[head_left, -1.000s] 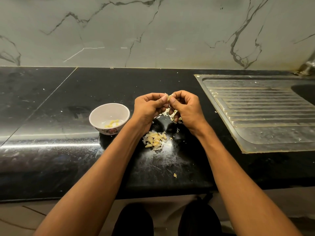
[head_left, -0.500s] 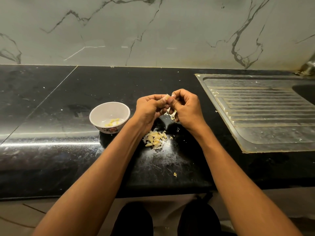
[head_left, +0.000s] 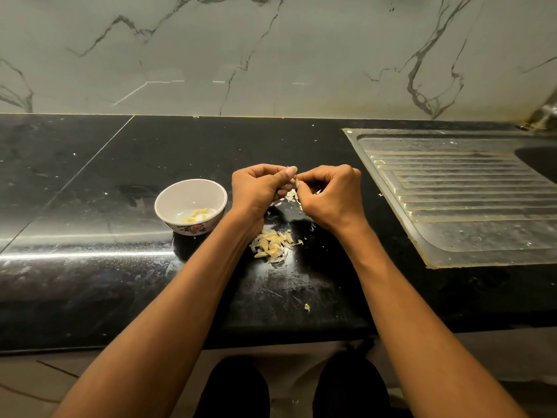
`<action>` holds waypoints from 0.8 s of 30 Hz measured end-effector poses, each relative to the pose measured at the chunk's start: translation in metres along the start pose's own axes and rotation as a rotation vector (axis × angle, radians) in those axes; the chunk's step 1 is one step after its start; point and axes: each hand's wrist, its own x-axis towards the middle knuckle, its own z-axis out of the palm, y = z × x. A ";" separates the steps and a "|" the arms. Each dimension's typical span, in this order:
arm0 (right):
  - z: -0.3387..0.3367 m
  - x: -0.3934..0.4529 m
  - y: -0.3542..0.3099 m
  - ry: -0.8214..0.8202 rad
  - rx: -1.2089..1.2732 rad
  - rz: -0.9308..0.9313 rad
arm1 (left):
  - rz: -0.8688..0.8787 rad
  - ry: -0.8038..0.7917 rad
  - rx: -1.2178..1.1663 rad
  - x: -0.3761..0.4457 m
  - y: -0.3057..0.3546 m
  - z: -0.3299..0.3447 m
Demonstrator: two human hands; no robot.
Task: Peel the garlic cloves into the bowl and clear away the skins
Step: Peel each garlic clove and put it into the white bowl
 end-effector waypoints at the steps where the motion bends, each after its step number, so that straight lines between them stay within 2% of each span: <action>1: 0.000 -0.001 0.000 -0.003 -0.033 -0.028 | 0.011 0.009 0.009 0.000 0.000 0.000; 13: 0.000 -0.003 0.000 -0.038 -0.089 -0.084 | 0.060 0.046 0.089 0.001 -0.004 0.000; 24: 0.000 -0.003 0.001 -0.032 -0.045 -0.042 | 0.071 0.045 0.061 0.000 -0.003 0.001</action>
